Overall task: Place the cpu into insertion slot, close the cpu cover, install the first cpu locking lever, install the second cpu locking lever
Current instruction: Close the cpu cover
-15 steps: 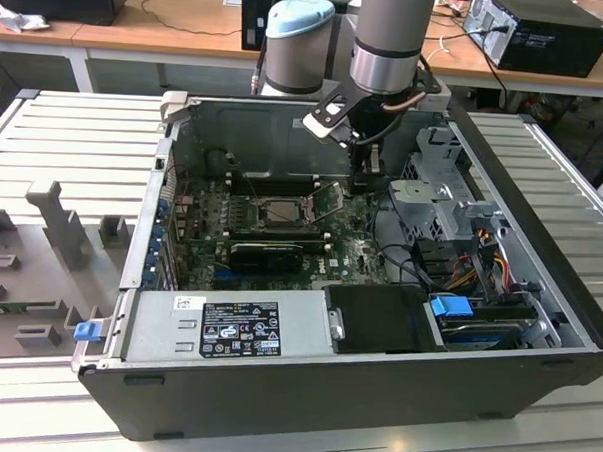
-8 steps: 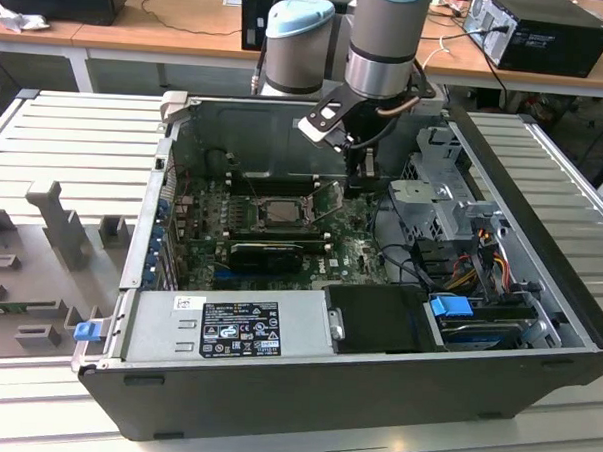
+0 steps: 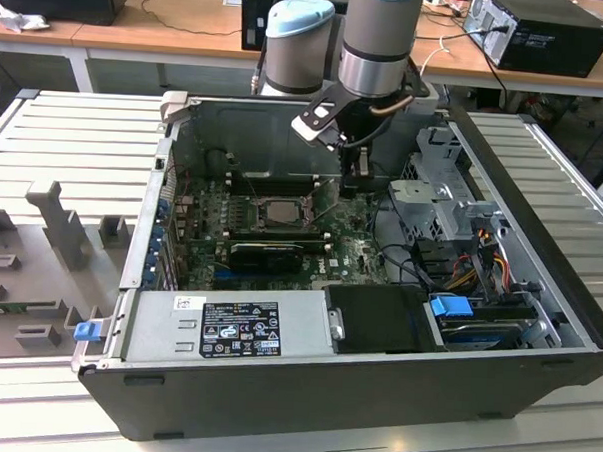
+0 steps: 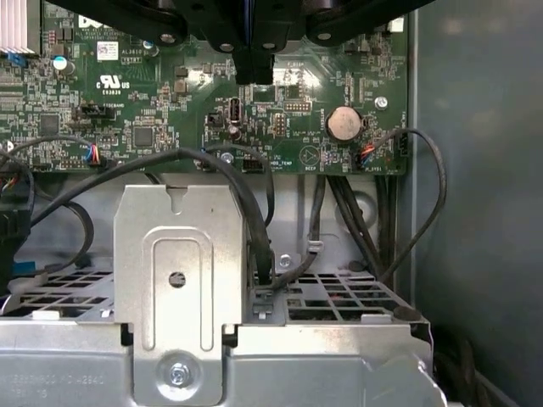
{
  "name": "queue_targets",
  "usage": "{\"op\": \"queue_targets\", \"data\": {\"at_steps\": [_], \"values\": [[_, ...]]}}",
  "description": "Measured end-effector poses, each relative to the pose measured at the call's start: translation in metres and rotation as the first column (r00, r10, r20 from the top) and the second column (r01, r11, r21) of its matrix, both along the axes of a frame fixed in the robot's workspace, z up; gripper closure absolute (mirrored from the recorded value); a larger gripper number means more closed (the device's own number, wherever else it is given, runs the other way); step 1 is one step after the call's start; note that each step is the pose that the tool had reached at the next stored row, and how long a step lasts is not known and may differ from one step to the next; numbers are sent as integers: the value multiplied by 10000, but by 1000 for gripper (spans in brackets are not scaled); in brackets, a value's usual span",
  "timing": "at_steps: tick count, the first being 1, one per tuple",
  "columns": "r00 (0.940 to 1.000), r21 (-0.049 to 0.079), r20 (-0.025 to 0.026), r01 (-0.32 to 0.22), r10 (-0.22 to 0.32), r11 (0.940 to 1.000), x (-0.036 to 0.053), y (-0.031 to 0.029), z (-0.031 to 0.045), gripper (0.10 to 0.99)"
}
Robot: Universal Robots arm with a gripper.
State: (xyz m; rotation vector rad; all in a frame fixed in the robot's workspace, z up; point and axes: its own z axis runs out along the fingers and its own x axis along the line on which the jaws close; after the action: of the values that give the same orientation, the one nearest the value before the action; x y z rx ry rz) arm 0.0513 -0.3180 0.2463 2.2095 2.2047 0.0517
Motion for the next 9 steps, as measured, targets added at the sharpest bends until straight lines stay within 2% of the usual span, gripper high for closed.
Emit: {"op": "queue_targets", "data": {"at_steps": [6, 9], "values": [[10000, -1, 0, 0, 0, 10000, -112, 0, 11, 980], [10000, 0, 0, 0, 0, 10000, -200, 0, 11, 980]]}}
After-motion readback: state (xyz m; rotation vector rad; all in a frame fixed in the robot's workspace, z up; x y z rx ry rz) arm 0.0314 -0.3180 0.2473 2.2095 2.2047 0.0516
